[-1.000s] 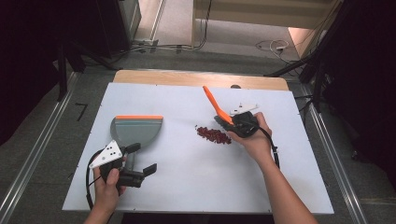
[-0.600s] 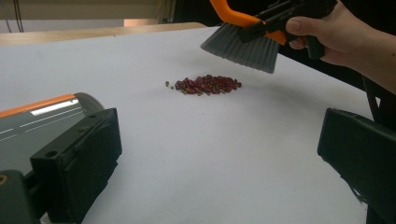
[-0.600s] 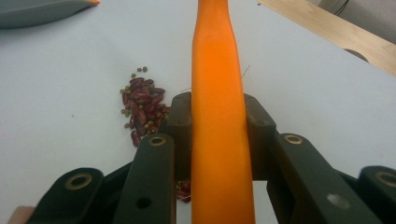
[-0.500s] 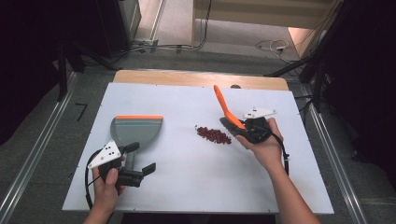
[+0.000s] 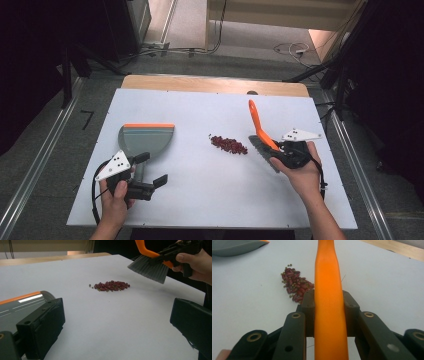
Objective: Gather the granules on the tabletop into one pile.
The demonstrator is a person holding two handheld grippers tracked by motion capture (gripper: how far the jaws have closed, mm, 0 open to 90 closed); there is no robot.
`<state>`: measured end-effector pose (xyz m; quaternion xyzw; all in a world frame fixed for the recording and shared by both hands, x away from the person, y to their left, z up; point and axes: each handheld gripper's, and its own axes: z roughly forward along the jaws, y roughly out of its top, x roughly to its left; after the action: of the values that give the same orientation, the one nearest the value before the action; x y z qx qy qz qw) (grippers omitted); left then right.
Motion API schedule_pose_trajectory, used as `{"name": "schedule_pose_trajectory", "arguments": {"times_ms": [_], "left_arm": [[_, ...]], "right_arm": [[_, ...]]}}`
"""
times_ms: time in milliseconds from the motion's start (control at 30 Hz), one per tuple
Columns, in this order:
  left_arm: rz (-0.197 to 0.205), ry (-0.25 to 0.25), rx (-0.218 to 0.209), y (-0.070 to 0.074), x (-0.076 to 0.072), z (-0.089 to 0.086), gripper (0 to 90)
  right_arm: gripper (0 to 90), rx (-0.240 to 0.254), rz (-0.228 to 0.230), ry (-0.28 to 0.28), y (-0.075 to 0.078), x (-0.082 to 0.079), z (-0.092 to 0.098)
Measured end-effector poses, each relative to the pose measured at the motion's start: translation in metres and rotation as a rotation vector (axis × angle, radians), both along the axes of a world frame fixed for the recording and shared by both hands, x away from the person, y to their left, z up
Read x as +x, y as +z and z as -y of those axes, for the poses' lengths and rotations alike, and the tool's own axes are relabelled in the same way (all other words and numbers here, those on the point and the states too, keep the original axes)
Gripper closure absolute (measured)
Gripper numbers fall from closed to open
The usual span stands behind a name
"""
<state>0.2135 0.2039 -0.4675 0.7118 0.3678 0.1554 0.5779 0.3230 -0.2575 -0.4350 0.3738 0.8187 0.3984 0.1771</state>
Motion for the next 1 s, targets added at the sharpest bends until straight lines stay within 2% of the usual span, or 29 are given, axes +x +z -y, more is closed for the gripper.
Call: {"name": "schedule_pose_trajectory", "arguments": {"times_ms": [333,533,733,1000], "left_arm": [[0.006,0.003,-0.005,0.001,-0.001,0.0,0.8],[0.013,0.002,-0.003,0.0,-0.001,-0.002,0.8],[0.035,0.016,-0.03,0.001,-0.003,-0.007,0.7],[0.042,0.02,-0.03,0.0,-0.004,-0.007,0.7]], "right_arm": [[68.6,0.054,-0.003,-0.023,-0.006,-0.02,0.028],[68.6,0.087,-0.023,-0.033,-0.011,-0.031,0.042],[68.6,0.11,-0.027,-0.019,-0.014,-0.044,0.052],[68.6,0.143,-0.043,-0.033,-0.02,-0.046,0.067]]}}
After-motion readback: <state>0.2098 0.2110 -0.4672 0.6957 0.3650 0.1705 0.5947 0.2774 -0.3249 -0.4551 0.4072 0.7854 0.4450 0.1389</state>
